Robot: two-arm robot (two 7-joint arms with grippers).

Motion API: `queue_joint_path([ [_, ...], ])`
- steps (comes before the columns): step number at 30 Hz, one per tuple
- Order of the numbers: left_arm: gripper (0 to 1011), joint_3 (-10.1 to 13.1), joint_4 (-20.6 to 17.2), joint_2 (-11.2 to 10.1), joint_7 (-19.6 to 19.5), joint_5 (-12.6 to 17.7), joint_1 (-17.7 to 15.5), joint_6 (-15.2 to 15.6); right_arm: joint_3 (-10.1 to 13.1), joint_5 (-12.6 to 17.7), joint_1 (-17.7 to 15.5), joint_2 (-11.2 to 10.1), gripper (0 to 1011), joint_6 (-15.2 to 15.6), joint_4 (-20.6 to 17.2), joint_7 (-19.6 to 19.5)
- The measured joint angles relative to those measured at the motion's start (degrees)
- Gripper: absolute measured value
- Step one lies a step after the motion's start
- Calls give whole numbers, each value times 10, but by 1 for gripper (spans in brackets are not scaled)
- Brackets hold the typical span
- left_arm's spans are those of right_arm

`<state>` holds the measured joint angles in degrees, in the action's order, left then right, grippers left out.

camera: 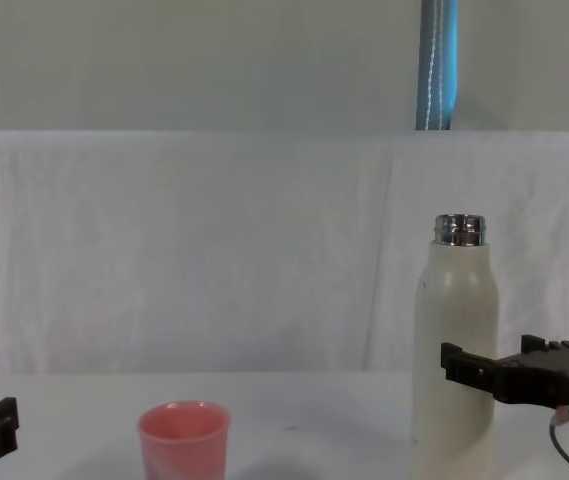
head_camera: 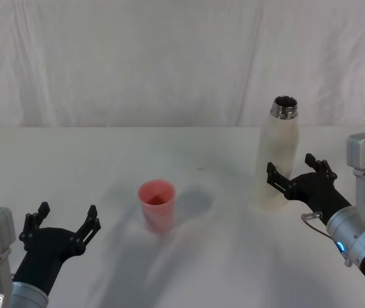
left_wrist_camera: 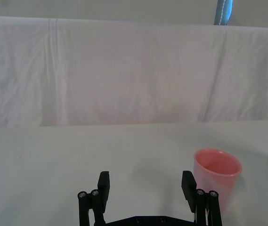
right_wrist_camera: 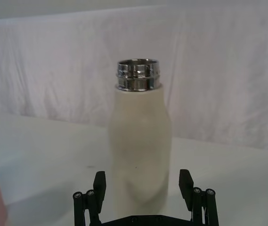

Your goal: Grasp the thermos with one hand and pour water into the cup lid.

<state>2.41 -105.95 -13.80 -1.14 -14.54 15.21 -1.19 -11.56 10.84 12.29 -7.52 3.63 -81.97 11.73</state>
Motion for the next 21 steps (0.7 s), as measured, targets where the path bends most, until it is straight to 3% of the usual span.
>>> queue_joint_path([
  [9, 1001, 0, 0, 0, 0, 0, 0, 0, 3, 13, -37, -19, 1001, -2, -50, 10],
  [21, 1001, 0, 0, 0, 0, 0, 0, 0, 4, 6, -66, -10, 1002, -22, -74, -19],
])
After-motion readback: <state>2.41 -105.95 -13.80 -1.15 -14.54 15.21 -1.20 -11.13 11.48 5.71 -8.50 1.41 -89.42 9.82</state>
